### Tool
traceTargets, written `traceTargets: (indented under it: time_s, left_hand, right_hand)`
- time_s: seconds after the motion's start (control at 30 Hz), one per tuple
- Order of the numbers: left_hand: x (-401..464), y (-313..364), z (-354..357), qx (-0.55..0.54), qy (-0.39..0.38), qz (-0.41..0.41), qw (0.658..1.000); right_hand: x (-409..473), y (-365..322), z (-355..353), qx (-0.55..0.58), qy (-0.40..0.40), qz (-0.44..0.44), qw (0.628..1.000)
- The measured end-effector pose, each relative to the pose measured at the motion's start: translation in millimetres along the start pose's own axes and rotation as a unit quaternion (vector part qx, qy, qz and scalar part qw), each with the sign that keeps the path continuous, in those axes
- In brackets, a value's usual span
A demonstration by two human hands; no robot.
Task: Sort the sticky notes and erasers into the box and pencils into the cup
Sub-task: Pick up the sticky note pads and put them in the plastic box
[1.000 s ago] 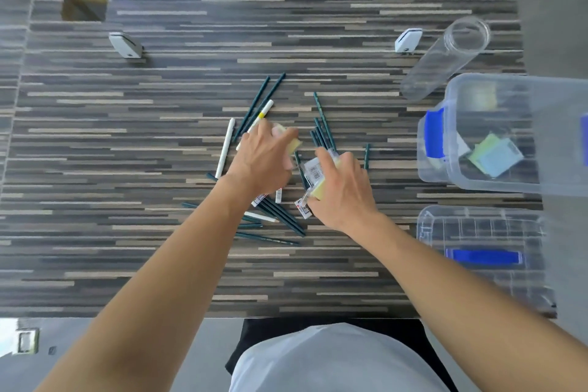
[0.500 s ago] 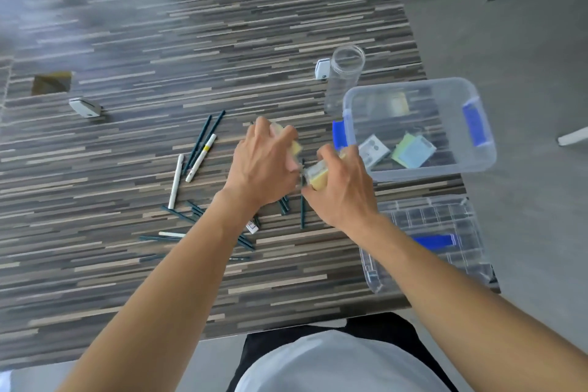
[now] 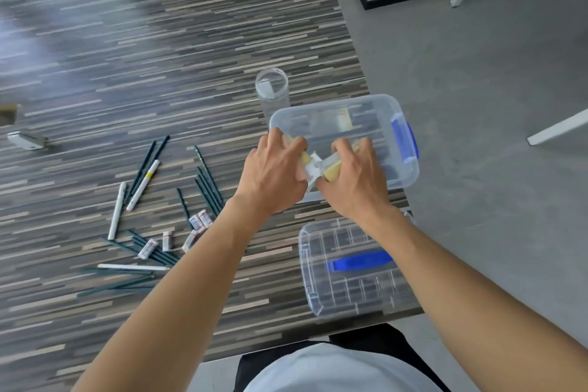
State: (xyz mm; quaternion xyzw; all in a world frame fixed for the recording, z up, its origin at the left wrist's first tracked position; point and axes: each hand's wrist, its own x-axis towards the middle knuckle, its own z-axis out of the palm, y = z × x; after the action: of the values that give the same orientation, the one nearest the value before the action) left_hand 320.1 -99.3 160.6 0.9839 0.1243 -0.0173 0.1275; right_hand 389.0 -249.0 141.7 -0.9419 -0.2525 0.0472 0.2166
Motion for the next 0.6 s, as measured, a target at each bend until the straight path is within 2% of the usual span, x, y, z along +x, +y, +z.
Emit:
traceTargets:
  time_s: [0.23,0.4,0.6]
  left_hand:
    - [47.5,33.7,32.6,-0.011,-0.045,-0.013,0.999]
    - [73.6,34.1,68.8,0.03,-0.133,-0.038,0.99]
    - [94.1,23.9,102.3,0.064,-0.183,-0.036,0.98]
  right_hand:
    - [34.7,49.0,-0.1,-0.015,-0.034,0.017,0.999]
    - [65.2,69.3,16.5,-0.044,-0.12,0.019,0.992]
    - [85.8,80.0,44.6,-0.083,-0.204,0.016,0.975]
